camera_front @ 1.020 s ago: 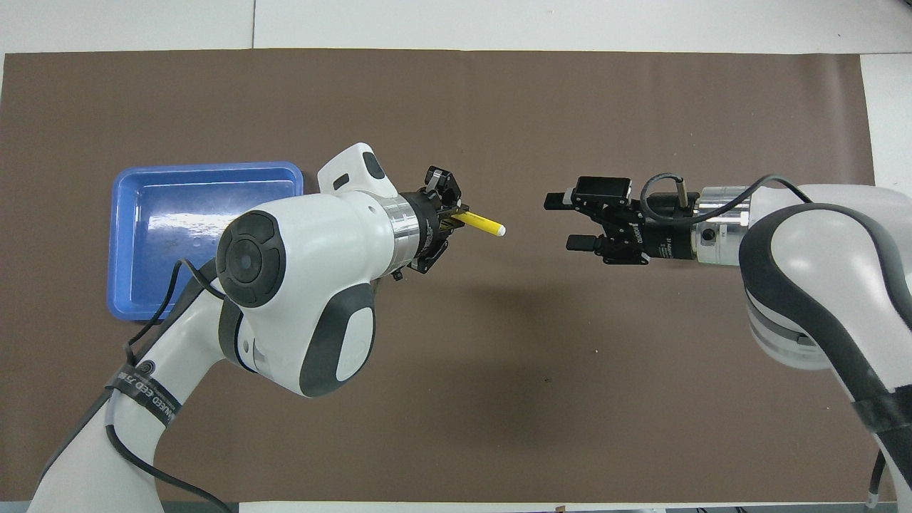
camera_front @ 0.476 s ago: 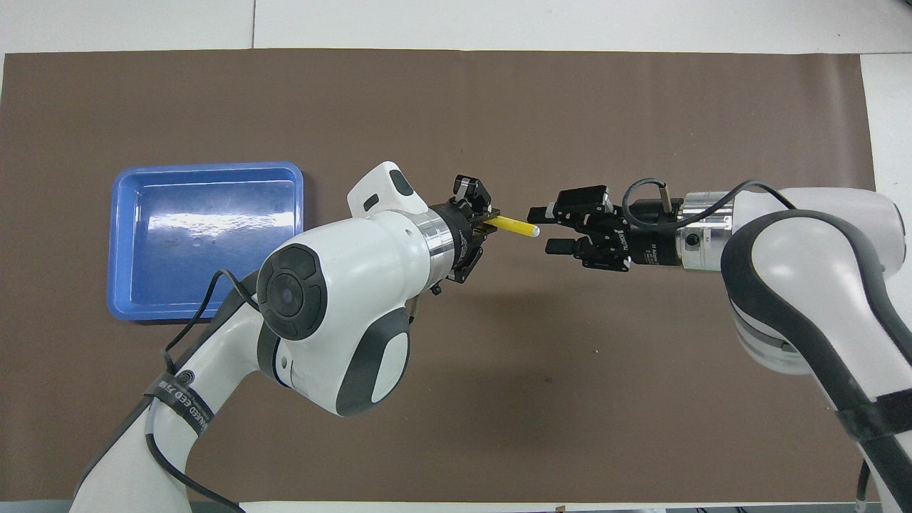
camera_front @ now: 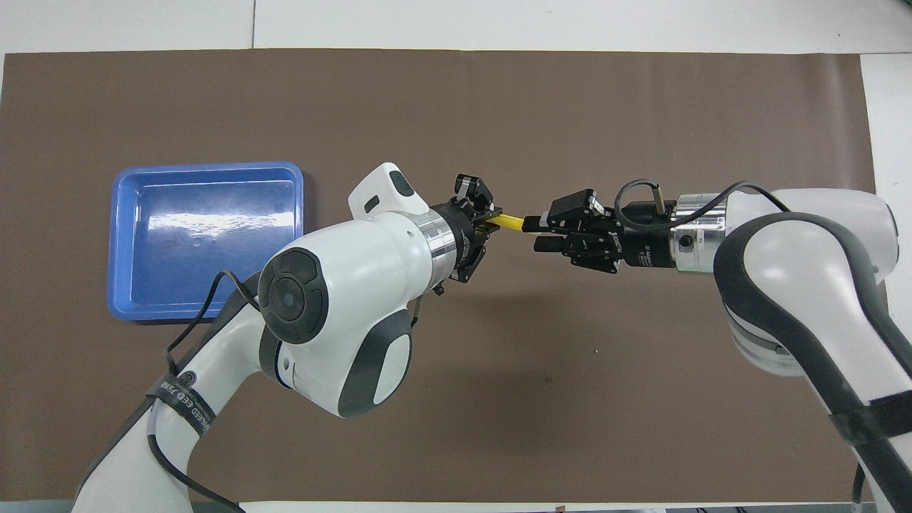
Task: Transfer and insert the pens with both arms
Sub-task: 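Close the right gripper on the yellow pen and open the left gripper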
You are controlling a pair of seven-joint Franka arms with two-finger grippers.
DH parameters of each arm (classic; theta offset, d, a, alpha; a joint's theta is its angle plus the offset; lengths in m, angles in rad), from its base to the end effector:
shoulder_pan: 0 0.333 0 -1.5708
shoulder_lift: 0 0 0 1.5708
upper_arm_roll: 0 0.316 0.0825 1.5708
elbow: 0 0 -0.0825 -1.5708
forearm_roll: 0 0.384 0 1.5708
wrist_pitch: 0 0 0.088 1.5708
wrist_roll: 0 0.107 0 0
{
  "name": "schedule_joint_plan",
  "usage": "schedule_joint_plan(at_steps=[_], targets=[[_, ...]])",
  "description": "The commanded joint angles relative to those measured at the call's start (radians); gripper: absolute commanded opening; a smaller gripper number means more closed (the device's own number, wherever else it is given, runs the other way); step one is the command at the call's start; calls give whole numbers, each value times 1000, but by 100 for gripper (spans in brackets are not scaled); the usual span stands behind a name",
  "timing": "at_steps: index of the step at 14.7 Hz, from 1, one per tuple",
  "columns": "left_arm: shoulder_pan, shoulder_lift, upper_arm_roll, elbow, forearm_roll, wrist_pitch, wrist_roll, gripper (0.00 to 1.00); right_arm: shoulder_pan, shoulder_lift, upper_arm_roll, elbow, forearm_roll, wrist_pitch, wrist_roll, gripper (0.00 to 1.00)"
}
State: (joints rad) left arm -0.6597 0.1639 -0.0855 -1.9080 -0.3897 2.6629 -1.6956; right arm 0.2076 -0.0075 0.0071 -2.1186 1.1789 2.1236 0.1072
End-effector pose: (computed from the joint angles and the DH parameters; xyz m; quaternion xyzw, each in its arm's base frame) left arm 0.4803 -0.4246 0.4777 0.7691 0.5542 -0.0353 0.3164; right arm 0.5339 0.1589 0.4407 -0.8456 0.2439 0.0710 0.4696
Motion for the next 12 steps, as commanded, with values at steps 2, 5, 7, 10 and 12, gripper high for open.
schedule_joint_plan(at_steps=[2,5,7,10,12], targets=[[-23,9,13,4,-20,19,-9,0,1,-22,1,-18,22,13,6,15],[-24,9,13,4,-20,19,-6,0,0,-22,-1,-18,21,9,3,0],[-24,9,13,3,-20,19,-6,0,-5,-20,-1,-15,21,4,-3,0],[-23,8,16,1,-14,5,25,58,-16,-9,-2,34,-115,-42,-17,0],[-8,8,18,1,-6,3,107,100,-74,0,-6,130,-331,-173,-17,0]])
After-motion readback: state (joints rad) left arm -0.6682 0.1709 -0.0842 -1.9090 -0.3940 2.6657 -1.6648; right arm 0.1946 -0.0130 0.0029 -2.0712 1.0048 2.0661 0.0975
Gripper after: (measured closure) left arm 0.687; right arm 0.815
